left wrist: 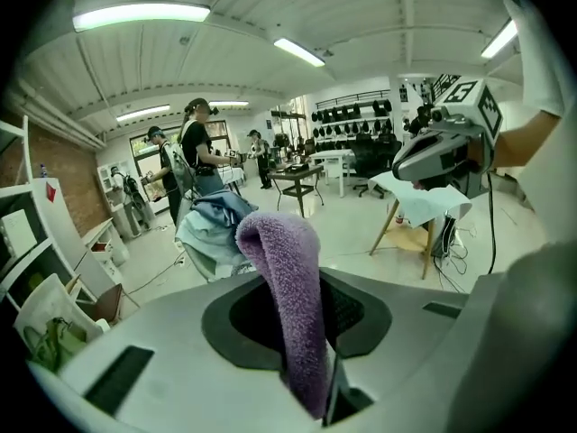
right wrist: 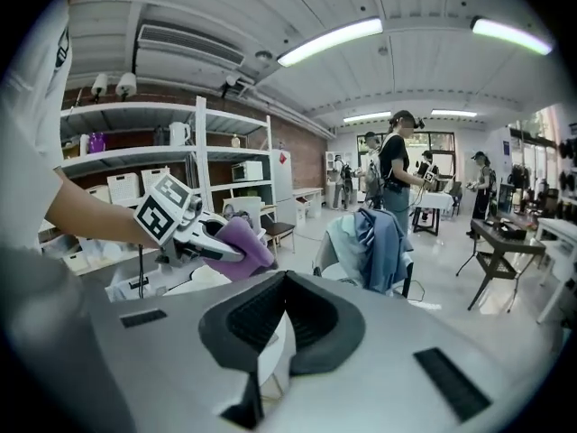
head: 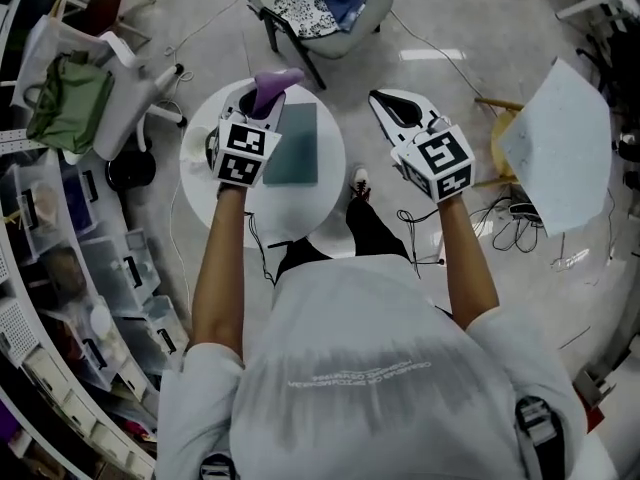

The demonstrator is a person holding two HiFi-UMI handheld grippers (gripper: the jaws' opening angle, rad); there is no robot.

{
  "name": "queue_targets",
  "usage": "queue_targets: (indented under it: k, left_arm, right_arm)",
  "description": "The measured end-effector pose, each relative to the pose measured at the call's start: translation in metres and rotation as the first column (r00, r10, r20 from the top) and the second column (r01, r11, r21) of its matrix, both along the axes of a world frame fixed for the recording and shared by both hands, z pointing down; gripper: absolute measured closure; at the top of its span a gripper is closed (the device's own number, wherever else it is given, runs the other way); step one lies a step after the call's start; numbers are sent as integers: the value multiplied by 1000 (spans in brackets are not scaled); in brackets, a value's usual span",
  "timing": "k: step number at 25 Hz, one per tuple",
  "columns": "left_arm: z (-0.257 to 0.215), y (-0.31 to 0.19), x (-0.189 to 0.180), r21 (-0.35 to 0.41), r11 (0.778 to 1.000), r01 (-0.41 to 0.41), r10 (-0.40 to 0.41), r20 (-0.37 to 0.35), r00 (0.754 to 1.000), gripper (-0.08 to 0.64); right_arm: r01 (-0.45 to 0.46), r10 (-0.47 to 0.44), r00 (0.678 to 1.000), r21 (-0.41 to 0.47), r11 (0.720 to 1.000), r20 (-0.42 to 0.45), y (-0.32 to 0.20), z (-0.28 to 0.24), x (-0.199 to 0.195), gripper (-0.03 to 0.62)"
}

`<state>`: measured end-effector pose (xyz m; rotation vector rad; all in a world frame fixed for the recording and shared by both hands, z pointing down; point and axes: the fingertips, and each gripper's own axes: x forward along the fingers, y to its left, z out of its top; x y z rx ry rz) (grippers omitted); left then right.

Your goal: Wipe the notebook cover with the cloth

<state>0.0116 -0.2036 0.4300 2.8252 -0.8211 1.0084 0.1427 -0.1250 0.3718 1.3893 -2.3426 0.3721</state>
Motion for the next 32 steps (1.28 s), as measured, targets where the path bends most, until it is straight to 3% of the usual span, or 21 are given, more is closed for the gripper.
queue_targets:
  k: [7, 17, 24, 32]
  left_arm:
    - [86, -15, 26, -54, 999, 1, 7, 145, 989, 471]
    - [188, -13, 40, -98, 995, -8, 38, 314, 949, 471]
    - [223, 10, 53, -133, 987, -92, 137, 389, 911, 471]
    - [230, 22, 52, -113, 990, -79, 120, 425, 897, 471]
  right_arm:
    - [47, -43, 998, -87, 995, 52, -19, 48, 11, 591]
    - [144, -134, 988, -160, 976, 74, -30, 98, 13, 591]
    - [163, -148, 985, -185, 969, 90, -31, 116, 22, 591]
    - [190, -174, 979, -165, 968, 105, -32, 118, 16, 592]
